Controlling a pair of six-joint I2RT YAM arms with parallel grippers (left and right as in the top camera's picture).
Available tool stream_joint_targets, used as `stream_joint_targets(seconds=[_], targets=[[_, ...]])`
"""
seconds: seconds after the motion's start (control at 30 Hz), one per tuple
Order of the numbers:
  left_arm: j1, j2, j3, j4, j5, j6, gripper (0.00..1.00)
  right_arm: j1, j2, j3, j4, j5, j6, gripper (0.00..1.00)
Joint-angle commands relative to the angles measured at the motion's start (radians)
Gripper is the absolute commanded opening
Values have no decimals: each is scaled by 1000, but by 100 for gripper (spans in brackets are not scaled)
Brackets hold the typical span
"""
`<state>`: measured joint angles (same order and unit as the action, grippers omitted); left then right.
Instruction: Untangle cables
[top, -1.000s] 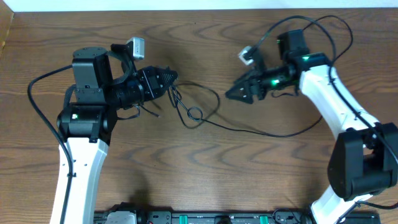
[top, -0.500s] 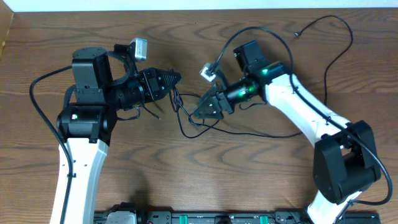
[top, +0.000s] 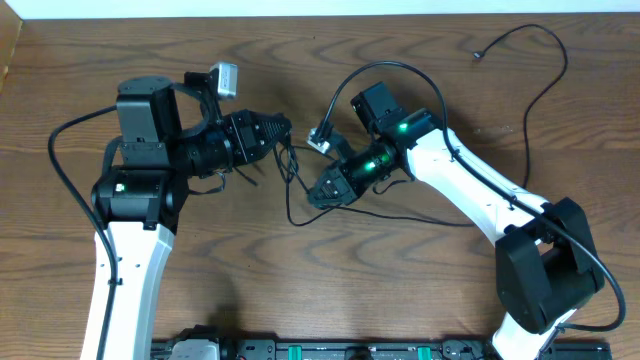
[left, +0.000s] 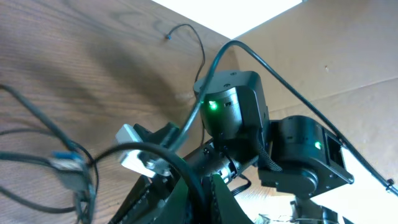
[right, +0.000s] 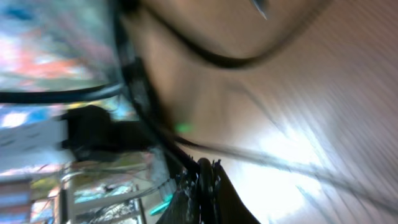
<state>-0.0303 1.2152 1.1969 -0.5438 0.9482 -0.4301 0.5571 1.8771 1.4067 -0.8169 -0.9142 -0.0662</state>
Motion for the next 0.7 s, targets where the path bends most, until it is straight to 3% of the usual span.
stream_joint_targets(seconds=[0.0, 0.07, 0.2, 0.33, 0.67], targets=[[-1, -16, 5, -32, 3, 117, 8, -25, 0, -3, -58, 413, 115, 1], [-1, -16, 5, -91, -115, 143, 7, -53, -20, -3, -103, 610, 182, 1], [-1, -15, 5, -211, -583, 140, 8, -134, -106, -3, -227, 1027, 389, 1], [-1, -8, 5, -252, -856, -6, 8, -196, -191, -3, -258, 1068, 429, 1], [-1, 59, 5, -275, -823, -166, 8, -211, -277, -3, -267, 1054, 433, 1]])
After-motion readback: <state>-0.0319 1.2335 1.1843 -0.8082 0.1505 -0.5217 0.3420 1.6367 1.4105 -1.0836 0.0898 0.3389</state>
